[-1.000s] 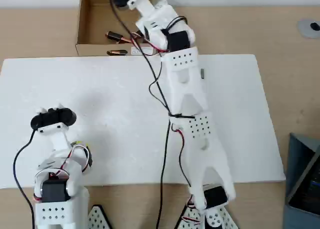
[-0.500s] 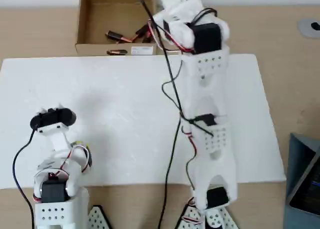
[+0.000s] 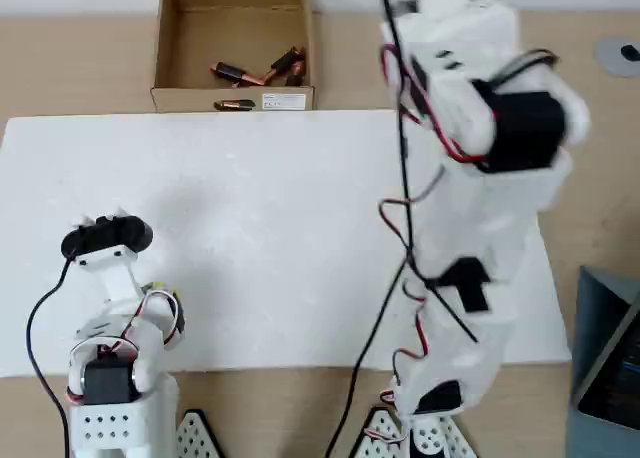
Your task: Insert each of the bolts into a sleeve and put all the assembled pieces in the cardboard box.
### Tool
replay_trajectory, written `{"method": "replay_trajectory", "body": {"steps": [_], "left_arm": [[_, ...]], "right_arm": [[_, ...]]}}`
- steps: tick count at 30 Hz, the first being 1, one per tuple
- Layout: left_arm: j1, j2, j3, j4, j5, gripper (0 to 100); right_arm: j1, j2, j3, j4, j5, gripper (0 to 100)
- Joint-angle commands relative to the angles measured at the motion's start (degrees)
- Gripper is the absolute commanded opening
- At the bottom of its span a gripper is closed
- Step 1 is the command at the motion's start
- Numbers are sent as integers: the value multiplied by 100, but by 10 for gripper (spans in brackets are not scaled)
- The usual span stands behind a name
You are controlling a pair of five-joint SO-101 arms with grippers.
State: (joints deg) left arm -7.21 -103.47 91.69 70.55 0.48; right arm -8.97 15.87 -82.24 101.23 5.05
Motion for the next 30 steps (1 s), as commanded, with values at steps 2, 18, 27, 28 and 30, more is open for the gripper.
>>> {"method": "replay_trajectory", "body": {"steps": [2,18,27,28,30], "left_arm": [[-44,-40,-35,-35,0,4],[-44,-40,-35,-35,0,4],[-44,-40,-35,-35,0,4],[-44,-40,-35,-35,0,4],[-44,-40,-35,-35,0,4]], "right_arm": [[338,-1314,1402,123,-53,9],[365,-4031,6316,-554,-1020,9],[365,-6018,9991,-2286,-1099,9],[365,-6255,10404,-2514,-1081,9],[365,-6695,11169,-2884,-1073,9]]}}
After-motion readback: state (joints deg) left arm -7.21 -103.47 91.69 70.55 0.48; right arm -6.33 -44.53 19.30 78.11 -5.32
